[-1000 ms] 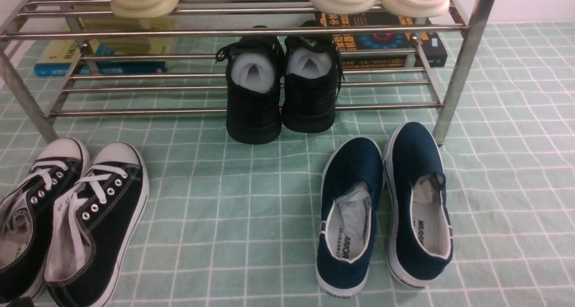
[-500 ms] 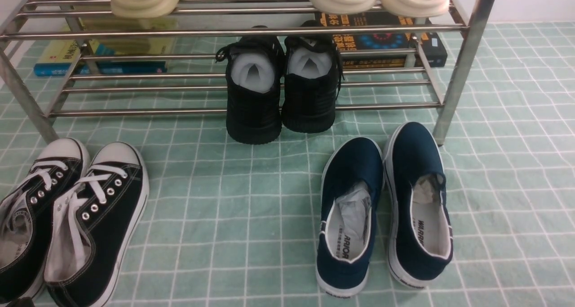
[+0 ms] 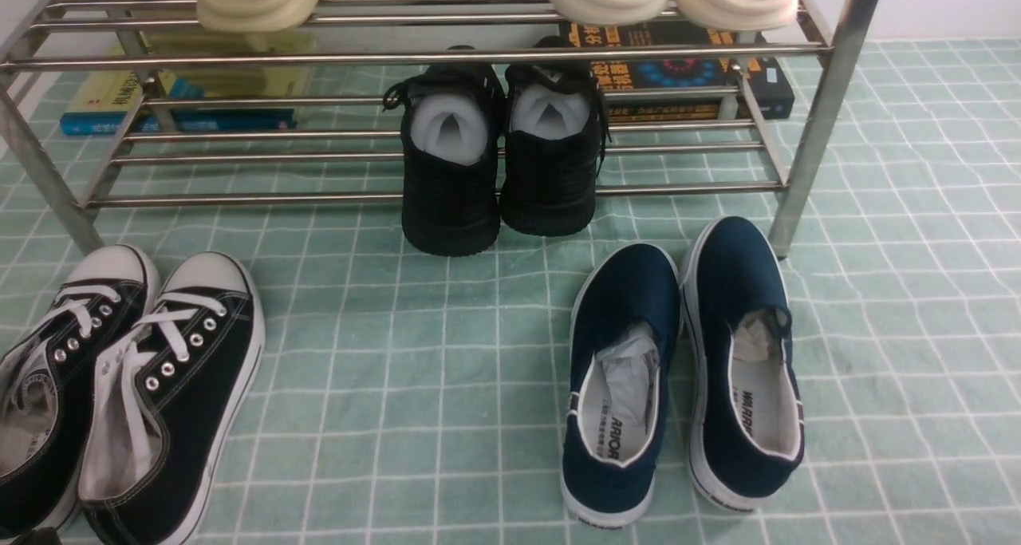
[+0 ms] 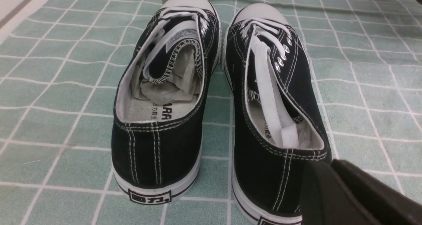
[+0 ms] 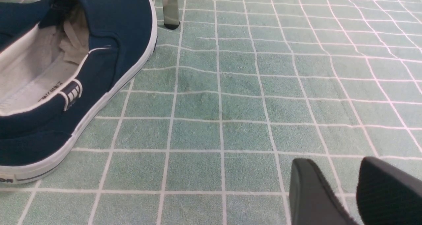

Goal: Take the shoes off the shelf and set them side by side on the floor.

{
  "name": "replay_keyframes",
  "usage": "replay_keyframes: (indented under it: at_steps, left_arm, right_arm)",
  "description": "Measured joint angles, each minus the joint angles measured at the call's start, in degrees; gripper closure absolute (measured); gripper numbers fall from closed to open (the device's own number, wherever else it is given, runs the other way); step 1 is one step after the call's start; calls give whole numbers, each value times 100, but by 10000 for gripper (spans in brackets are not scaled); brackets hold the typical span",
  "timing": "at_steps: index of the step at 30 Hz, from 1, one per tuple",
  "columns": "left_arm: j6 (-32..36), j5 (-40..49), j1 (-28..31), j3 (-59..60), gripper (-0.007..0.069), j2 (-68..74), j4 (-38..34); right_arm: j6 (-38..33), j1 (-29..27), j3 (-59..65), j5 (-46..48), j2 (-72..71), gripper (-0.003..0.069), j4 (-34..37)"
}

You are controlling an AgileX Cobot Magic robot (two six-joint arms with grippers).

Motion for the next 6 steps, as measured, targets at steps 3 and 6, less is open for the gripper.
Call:
replay_keyframes:
  at_steps: [3, 6]
  left_arm:
    - [0, 0, 0, 0, 568, 0, 0]
    - [0, 0, 0, 0, 562, 0, 0]
  right_arm:
    - [0, 0, 0, 0, 0, 421, 0]
    - [0, 0, 0, 0, 0, 421, 0]
